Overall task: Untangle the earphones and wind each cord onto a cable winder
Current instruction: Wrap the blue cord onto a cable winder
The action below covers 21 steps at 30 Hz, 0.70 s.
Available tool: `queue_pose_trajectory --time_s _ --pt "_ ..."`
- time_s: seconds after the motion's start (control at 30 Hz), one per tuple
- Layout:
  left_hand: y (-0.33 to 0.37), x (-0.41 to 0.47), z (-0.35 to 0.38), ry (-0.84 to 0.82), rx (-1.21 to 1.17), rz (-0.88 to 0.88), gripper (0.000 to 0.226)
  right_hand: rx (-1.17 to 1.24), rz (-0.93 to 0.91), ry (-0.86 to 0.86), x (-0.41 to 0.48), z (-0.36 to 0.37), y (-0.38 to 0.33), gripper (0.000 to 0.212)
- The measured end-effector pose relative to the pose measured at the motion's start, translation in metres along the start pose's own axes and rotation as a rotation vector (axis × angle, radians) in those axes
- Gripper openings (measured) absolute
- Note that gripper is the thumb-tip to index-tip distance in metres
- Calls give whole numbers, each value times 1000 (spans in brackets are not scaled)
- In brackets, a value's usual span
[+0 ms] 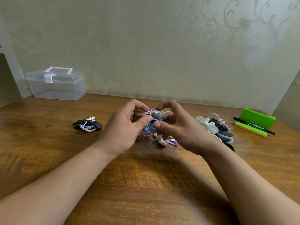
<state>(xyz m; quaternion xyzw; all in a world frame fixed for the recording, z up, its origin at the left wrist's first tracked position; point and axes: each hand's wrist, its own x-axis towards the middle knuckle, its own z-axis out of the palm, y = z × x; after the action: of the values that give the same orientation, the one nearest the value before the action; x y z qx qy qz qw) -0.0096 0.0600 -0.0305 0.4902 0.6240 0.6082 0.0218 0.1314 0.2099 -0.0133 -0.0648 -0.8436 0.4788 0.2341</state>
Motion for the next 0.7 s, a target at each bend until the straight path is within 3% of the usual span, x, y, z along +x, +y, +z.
queue_pose_trajectory --time_s 0.2,0.43,0.57,0.7 --pt "-6 2 8 -14 -49 -18 17 -200 -57 28 -1 11 4 17" --pt "-1 3 9 10 -119 -71 17 -125 -78 163 0 19 2 10" --pt "2 3 13 -3 -269 -173 25 -66 -84 292 1 20 0 14" --pt "6 4 16 7 -465 -380 42 -94 -117 311 1 18 1 13"
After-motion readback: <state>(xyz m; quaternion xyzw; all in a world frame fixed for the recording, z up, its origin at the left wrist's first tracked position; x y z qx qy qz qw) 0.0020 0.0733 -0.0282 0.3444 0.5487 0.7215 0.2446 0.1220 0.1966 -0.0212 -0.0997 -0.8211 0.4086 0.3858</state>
